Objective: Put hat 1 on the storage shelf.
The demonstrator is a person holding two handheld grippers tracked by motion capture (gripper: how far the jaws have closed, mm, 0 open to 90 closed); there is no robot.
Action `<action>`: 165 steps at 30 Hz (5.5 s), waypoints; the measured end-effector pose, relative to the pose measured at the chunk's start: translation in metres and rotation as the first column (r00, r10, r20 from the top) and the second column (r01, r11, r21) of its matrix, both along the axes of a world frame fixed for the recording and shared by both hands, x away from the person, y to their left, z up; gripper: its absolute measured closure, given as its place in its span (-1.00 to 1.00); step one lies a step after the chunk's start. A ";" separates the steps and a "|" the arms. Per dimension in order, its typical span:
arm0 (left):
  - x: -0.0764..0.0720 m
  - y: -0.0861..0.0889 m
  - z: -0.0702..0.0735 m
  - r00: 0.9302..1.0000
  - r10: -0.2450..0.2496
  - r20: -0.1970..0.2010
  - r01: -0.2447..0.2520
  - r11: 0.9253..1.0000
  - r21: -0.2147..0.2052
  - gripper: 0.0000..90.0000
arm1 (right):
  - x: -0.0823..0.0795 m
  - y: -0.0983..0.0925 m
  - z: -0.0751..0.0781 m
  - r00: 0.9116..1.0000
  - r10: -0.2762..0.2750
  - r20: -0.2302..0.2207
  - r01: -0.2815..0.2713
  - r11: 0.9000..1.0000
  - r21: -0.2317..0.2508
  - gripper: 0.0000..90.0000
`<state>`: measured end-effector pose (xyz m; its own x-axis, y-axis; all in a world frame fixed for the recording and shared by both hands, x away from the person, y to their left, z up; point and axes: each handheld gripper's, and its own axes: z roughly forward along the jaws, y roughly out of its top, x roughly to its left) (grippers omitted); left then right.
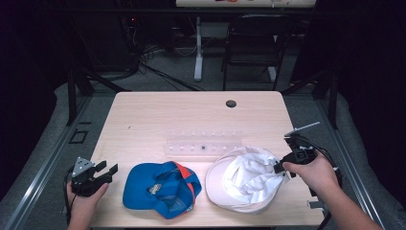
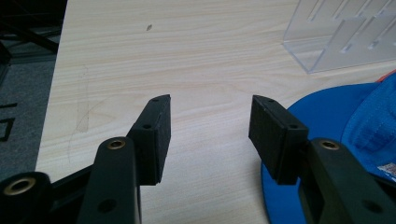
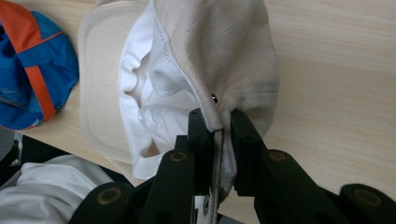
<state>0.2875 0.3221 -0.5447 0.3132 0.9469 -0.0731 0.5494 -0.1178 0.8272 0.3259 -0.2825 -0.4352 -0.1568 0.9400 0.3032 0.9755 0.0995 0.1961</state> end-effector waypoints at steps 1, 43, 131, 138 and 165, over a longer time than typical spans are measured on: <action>0.000 0.000 0.000 1.000 0.000 0.000 0.000 1.000 0.000 0.10 | 0.000 0.000 0.000 1.000 0.000 0.000 0.000 1.000 0.000 0.80; 0.001 0.002 0.000 1.000 0.004 0.001 -0.003 1.000 -0.012 0.09 | 0.012 0.018 0.047 0.996 -0.002 -0.094 0.032 0.950 0.312 0.81; 0.000 -0.015 0.000 0.998 -0.066 -0.002 0.066 0.997 0.044 0.09 | 0.121 0.134 0.126 0.999 -0.034 -0.009 0.030 0.706 0.707 0.81; 0.000 -0.016 0.000 0.997 -0.071 0.008 0.071 0.997 0.043 0.09 | 0.134 0.151 0.118 0.999 -0.028 -0.019 0.033 0.720 0.693 0.81; -0.005 -0.056 0.020 0.973 -0.223 0.063 0.220 0.974 0.049 0.10 | 0.150 0.176 0.099 0.994 -0.104 -0.021 0.090 0.726 0.682 0.80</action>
